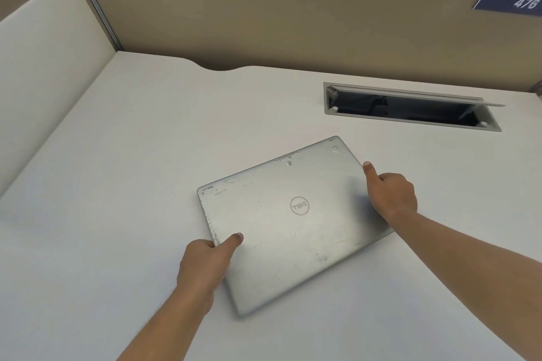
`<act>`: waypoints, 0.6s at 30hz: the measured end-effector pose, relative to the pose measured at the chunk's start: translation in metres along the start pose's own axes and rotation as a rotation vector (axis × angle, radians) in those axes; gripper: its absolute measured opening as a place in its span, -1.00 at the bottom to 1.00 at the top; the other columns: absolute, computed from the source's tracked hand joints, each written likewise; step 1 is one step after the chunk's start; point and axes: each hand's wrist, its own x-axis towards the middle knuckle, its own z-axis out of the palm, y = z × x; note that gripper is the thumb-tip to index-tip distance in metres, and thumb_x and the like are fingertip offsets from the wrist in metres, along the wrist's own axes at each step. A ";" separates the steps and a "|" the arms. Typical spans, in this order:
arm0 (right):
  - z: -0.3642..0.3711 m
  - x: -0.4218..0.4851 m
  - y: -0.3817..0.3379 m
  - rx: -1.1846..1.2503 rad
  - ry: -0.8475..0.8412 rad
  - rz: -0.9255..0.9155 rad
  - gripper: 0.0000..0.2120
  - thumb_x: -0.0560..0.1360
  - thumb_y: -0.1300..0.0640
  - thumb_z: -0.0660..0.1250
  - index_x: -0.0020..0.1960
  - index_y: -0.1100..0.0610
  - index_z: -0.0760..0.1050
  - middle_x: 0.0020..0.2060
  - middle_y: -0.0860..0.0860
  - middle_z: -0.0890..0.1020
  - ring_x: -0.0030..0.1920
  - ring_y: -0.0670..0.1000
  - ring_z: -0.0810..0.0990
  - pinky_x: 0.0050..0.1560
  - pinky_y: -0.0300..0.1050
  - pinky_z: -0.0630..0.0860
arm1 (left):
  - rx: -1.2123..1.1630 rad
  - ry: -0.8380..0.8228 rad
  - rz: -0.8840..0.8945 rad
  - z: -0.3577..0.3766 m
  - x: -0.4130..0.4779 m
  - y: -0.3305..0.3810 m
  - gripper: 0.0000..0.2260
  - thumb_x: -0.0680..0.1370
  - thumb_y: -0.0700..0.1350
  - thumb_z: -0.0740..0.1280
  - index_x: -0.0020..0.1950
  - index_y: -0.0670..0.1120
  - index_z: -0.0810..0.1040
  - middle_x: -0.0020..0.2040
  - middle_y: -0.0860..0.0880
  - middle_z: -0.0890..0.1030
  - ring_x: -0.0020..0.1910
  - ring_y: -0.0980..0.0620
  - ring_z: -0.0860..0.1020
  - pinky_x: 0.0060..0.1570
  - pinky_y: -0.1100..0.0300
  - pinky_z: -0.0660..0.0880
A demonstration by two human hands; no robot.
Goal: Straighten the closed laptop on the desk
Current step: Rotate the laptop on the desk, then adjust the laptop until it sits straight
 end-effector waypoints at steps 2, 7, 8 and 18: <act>0.002 -0.001 -0.002 0.035 0.002 -0.003 -0.39 0.38 -0.41 0.04 -0.51 0.09 0.13 -0.56 0.04 0.34 -0.47 0.13 0.36 -0.42 -0.07 0.29 | 0.015 0.007 0.006 0.000 0.000 0.000 -0.48 0.25 0.16 0.46 -0.38 -0.03 0.11 -0.42 -0.01 0.16 -0.33 -0.07 0.22 -0.21 0.07 0.21; 0.008 -0.008 -0.001 0.014 0.020 -0.032 -0.39 0.41 -0.39 0.03 -0.49 0.13 0.26 -0.41 0.16 0.50 -0.25 0.24 0.49 -0.31 0.01 0.44 | 0.047 0.033 -0.032 0.005 0.001 0.003 -0.53 0.30 0.19 0.40 -0.34 -0.07 0.18 -0.35 -0.03 0.24 -0.36 -0.07 0.25 -0.28 0.10 0.22; 0.009 -0.009 -0.001 -0.019 0.011 -0.035 -0.40 0.42 -0.38 0.03 -0.41 0.14 0.36 -0.29 0.20 0.55 -0.14 0.27 0.51 -0.20 0.05 0.49 | 0.053 0.028 -0.034 0.008 0.000 0.003 -0.55 0.31 0.20 0.39 -0.32 -0.09 0.24 -0.31 -0.04 0.30 -0.35 -0.07 0.30 -0.29 0.10 0.25; -0.006 -0.047 0.026 0.064 -0.085 -0.232 -0.55 0.46 0.00 0.38 0.28 0.17 0.45 0.24 0.14 0.52 0.29 0.21 0.40 0.28 0.06 0.34 | 0.512 0.249 0.339 0.009 -0.009 -0.023 -0.50 0.43 0.22 0.36 0.12 -0.18 0.48 0.09 -0.15 0.50 0.14 -0.21 0.44 0.09 -0.10 0.44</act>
